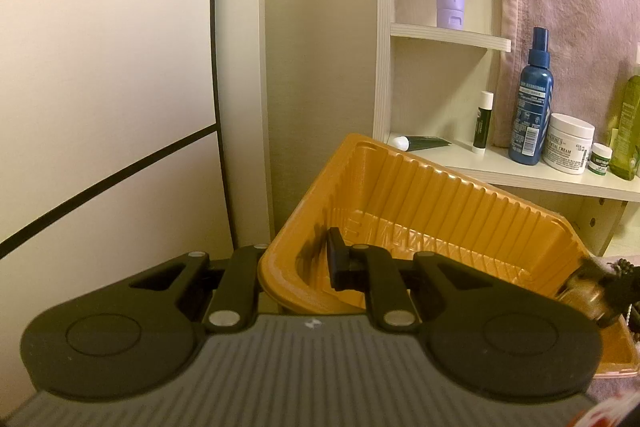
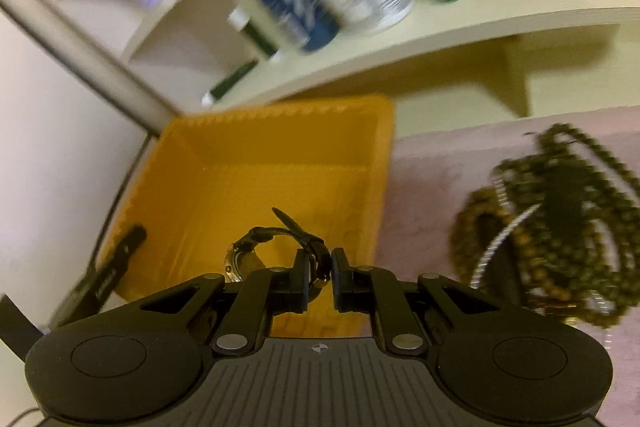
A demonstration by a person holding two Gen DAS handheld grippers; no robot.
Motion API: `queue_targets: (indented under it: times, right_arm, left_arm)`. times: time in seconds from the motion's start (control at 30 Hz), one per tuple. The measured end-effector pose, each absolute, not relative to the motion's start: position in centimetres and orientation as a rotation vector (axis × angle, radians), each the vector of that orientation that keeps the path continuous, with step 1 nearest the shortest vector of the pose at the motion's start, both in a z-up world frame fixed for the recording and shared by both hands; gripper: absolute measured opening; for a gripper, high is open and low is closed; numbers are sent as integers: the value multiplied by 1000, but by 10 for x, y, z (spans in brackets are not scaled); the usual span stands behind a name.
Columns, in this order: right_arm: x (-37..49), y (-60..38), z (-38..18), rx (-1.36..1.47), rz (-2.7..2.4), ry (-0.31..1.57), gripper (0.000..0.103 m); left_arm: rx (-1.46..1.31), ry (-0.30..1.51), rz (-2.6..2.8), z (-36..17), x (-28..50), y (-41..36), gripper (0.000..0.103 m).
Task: Organize jewelry
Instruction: 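Carry the black-strap watch into the orange tray and open the right gripper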
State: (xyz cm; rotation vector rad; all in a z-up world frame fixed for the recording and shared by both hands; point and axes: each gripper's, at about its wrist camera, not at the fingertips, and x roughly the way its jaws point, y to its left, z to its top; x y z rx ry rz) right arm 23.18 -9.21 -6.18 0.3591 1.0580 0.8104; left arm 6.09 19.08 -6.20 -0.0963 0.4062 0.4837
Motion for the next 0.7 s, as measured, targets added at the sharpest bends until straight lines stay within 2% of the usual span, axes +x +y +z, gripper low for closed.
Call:
queue_targets:
  times: [0.2,0.47,0.6,0.7]
  right_arm:
    - [226,-55,-72,190,814,1099,12]
    - [223,-34,-74,47,811,1066,14]
    - [223,-36,-66,19,824,1003,36]
    - [224,-53,-53,75,839,948,38]
  left_arm:
    - [-102,408,483,-62,61,191,14]
    - [-110,412,486,-62,62,192,14]
    - [-108,414,486,-61,62,191,14]
    - [-109,414,488,-61,62,191,14]
